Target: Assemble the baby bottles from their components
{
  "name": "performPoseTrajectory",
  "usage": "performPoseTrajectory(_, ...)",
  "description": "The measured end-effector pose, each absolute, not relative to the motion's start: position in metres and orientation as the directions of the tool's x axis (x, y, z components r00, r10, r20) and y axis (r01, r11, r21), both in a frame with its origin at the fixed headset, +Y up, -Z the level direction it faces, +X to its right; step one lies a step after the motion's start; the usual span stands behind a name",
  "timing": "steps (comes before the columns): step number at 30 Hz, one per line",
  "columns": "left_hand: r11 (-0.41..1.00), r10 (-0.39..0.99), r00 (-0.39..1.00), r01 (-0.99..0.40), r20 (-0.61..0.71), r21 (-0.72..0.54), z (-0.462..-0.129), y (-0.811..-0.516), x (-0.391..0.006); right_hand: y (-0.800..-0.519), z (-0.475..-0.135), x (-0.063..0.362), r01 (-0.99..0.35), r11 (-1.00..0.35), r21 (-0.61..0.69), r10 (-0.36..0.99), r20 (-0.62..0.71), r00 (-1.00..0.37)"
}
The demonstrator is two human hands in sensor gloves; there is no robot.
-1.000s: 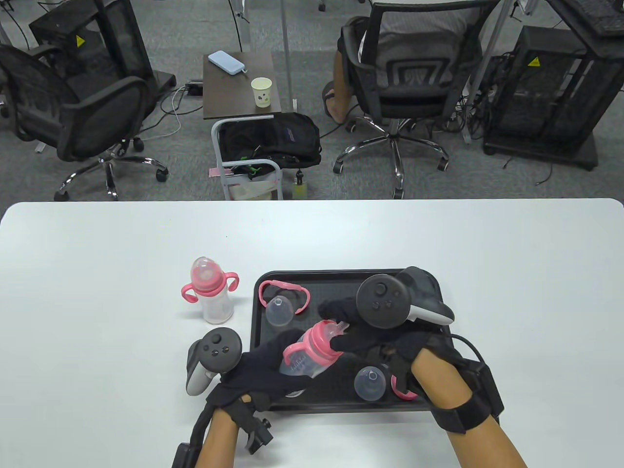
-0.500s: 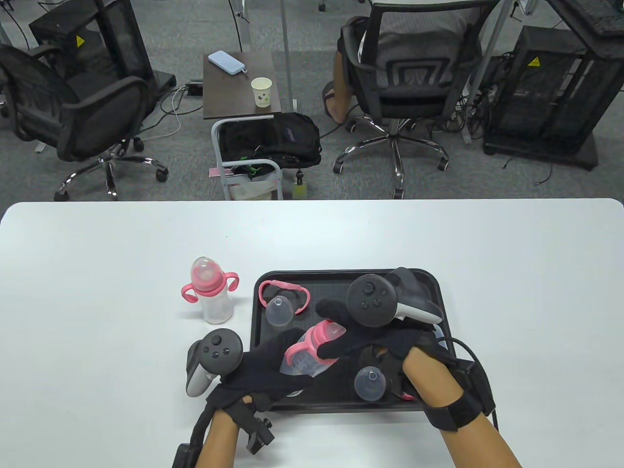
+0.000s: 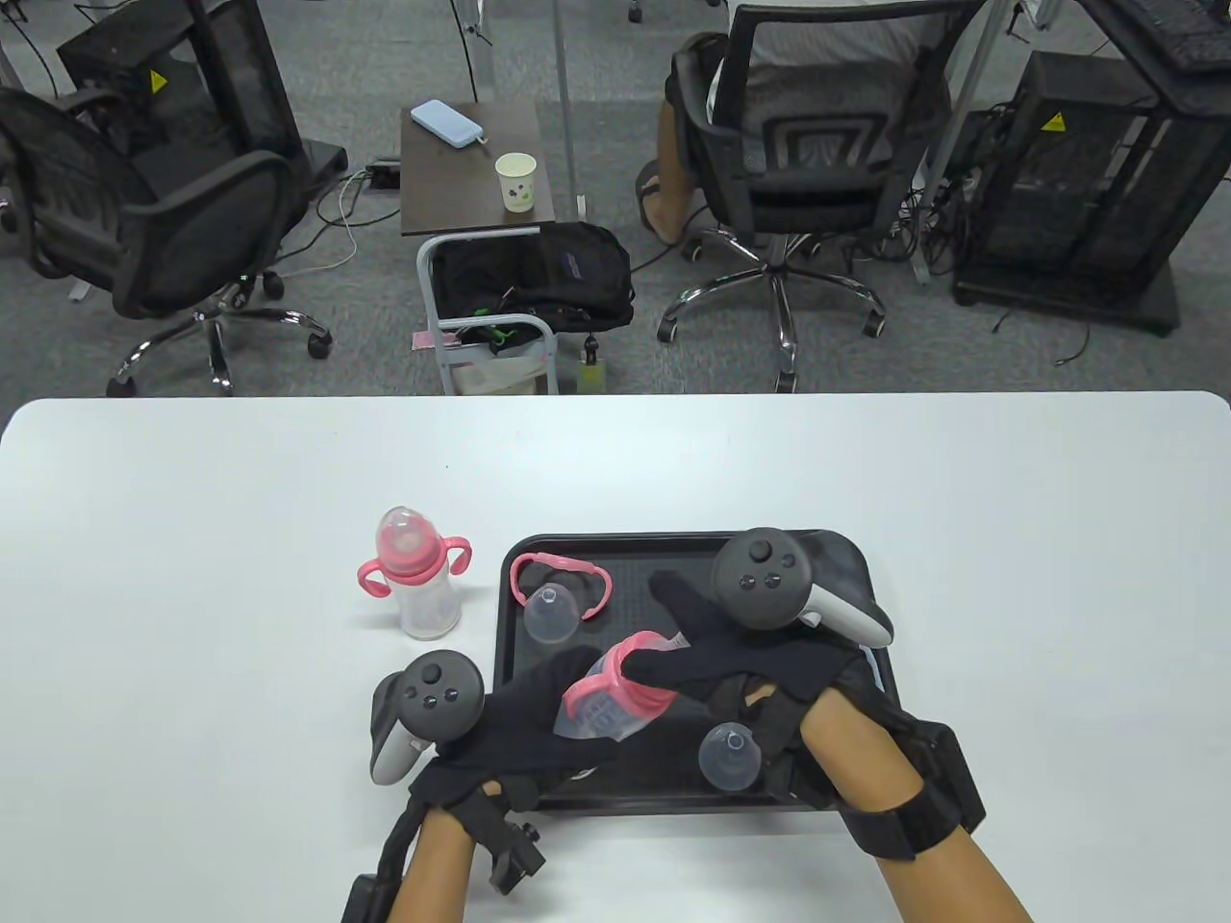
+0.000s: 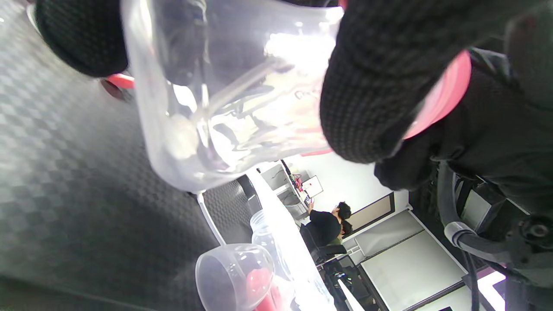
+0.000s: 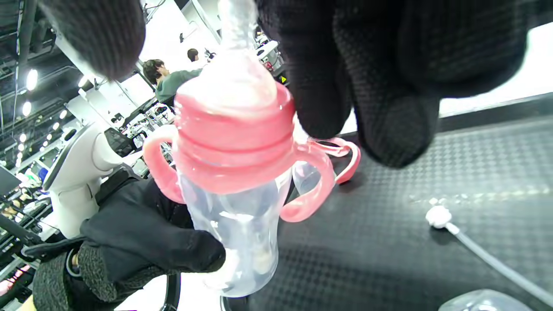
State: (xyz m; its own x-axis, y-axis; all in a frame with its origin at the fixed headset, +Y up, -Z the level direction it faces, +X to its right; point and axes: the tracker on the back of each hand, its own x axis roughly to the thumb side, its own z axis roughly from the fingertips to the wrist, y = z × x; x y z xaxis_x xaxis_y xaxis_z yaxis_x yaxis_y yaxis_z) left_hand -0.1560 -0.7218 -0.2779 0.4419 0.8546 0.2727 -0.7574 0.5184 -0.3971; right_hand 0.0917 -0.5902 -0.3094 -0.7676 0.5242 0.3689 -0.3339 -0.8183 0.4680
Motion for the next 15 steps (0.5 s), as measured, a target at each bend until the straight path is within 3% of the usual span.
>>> performPoseTrajectory(4, 0.512, 0.858, 0.432, -0.760, 0.276, -0.401, -0.278, -0.721, -0.155, -0.586, -0.303, 0.080, -0.192, -0.877, 0.441, 0.424, 0.522, -0.740)
performPoseTrajectory(7, 0.509, 0.860, 0.426, -0.762, 0.281, -0.401, -0.277, -0.720, -0.155, -0.588, -0.299, 0.072, -0.152, -0.895, 0.419, 0.385, 0.557, -0.736)
performPoseTrajectory(15, 0.522, 0.851, 0.437, -0.768, 0.292, -0.371, -0.276, -0.717, -0.155, -0.593, -0.308, 0.076, -0.221, -0.893, 0.391, 0.399, 0.466, -0.789)
